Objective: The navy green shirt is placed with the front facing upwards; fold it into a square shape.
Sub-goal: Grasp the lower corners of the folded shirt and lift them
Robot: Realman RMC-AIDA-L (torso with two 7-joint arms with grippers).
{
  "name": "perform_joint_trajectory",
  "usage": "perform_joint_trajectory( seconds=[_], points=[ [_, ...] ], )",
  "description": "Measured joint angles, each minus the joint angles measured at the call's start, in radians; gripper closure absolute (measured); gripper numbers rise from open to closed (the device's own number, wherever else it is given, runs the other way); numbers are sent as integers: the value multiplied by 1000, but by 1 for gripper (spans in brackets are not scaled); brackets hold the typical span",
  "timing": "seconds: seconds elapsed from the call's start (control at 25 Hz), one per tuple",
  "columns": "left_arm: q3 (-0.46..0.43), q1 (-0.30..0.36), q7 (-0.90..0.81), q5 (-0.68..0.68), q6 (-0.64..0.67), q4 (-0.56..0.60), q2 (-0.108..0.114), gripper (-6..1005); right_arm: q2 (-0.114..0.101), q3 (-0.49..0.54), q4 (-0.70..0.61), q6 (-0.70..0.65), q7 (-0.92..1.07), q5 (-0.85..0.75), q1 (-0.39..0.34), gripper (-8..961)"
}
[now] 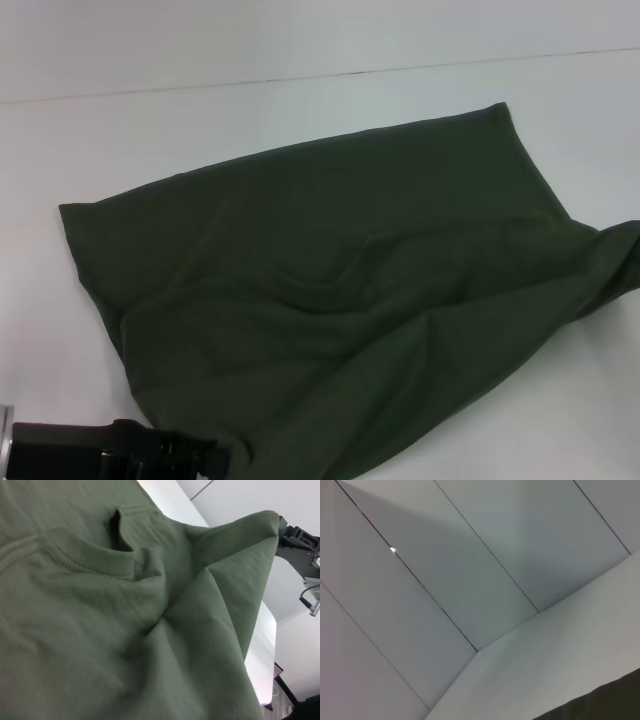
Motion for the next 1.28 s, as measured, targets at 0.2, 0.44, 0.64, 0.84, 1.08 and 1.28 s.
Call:
perform_joint_trajectory(
  seconds=[0.2,0.44,0.64,0.84,1.08,1.28],
  points=[
    [2,-2,0,0,-2,0,1,789,0,-1,0,0,0,0,2,907],
    [0,-5,0,-2,9,0,2,894,1,-1,0,1,0,0,1,908],
    [-1,-6,6,-3,33,1,7,889,1,0,0,1,-4,0,-5,908],
    [-8,-4,12,-3,40,3,21,885,2,1,0,5,-8,0,-12,908],
    [-9,-6,40,-1,104,14,26,880,5,-2,0,7,-22,0,-19,907],
    [-9,-6,35,3,105,16,26,875,6,-2,0,8,-23,0,-21,907]
  ],
)
